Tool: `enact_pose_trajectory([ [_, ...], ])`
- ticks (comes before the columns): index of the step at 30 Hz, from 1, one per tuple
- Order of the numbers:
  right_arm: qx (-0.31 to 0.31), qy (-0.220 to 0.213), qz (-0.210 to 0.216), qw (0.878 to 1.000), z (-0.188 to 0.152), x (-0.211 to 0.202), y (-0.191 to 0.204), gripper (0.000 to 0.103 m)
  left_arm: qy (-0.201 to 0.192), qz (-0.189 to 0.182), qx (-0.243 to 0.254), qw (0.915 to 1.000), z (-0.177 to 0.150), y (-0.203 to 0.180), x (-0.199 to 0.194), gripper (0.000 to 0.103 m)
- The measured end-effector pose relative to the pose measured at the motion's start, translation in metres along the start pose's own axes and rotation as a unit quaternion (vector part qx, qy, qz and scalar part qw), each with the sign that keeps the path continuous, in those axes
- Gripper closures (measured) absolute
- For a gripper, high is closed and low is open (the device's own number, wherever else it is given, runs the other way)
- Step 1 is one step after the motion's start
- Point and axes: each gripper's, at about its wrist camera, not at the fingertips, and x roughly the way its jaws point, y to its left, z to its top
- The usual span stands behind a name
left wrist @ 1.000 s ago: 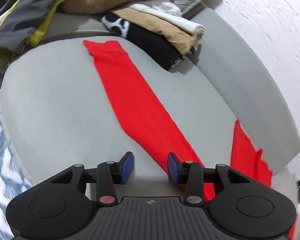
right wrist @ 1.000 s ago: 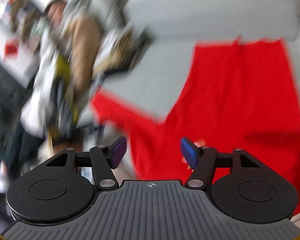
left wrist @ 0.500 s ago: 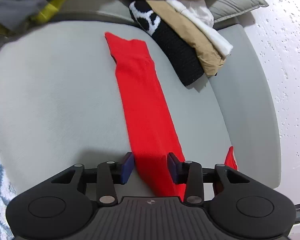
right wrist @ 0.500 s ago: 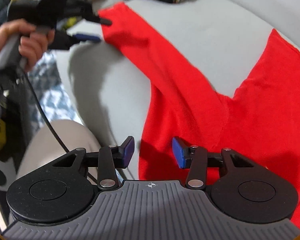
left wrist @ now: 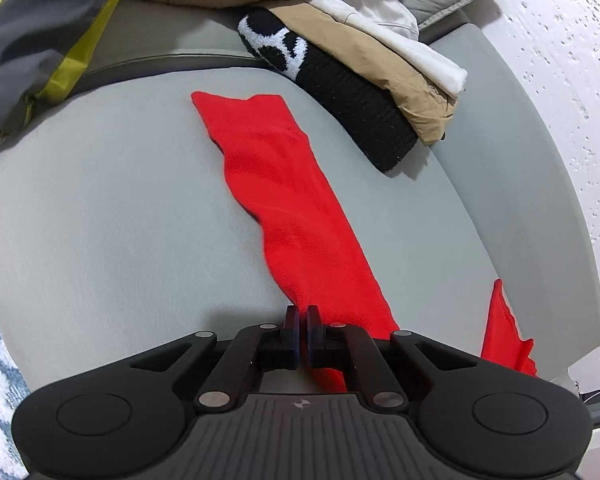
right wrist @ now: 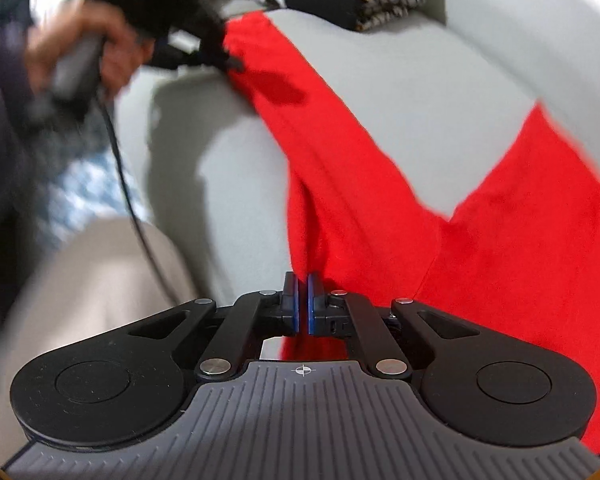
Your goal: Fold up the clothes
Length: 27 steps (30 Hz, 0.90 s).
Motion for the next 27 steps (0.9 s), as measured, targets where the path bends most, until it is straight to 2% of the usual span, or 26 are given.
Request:
enact_pose_trajectory([
  [1, 0.017, 0.007, 0.022, 1.0, 0.0, -0.004, -0.009, 0.1, 0.002, 0.001, -0.001, 1.0, 0.001, 0.0, 0.0, 0.099],
  [5, 0.028, 0.039, 0.058, 0.997, -0.01, 0.006, -0.024, 0.099, 0.005, 0.012, 0.002, 0.9999, 0.002, -0.003, 0.003, 0.098],
  [6, 0.03, 0.047, 0.066, 0.996, -0.013, 0.009, -0.028, 0.096, 0.004, 0.019, 0.01, 0.9998, 0.001, -0.005, 0.003, 0.095],
  [8, 0.015, 0.043, 0.057, 0.997, -0.018, 0.01, -0.021, 0.07, 0.0, 0.029, 0.022, 0.9993, 0.0, -0.009, -0.003, 0.091],
  [11, -0.002, 0.009, 0.066, 0.998, -0.025, -0.017, -0.017, 0.047, -0.02, 0.06, 0.059, 0.9962, -0.008, -0.01, -0.031, 0.088],
  [12, 0.003, -0.003, 0.066, 0.998, -0.029, -0.032, -0.02, 0.046, -0.025, 0.074, 0.073, 0.9943, -0.012, -0.01, -0.043, 0.084],
  [15, 0.056, -0.045, 0.066, 0.995, -0.048, -0.088, -0.042, 0.041, -0.016, 0.086, 0.107, 0.9904, -0.035, -0.008, -0.087, 0.082],
  [18, 0.156, -0.089, 0.087, 0.98, -0.076, -0.145, -0.081, 0.036, 0.001, 0.078, 0.143, 0.9867, -0.072, -0.019, -0.126, 0.075],
  [22, 0.28, -0.154, 0.076, 0.945, -0.126, -0.211, -0.134, 0.035, 0.044, 0.015, 0.185, 0.9817, -0.129, -0.056, -0.152, 0.072],
  [24, 0.311, -0.182, 0.056, 0.931, -0.156, -0.237, -0.146, 0.035, 0.063, -0.017, 0.213, 0.9748, -0.155, -0.082, -0.152, 0.07],
  [27, 0.354, -0.168, 0.013, 0.92, -0.191, -0.237, -0.164, 0.037, 0.083, -0.03, 0.266, 0.9598, -0.192, -0.122, -0.132, 0.069],
])
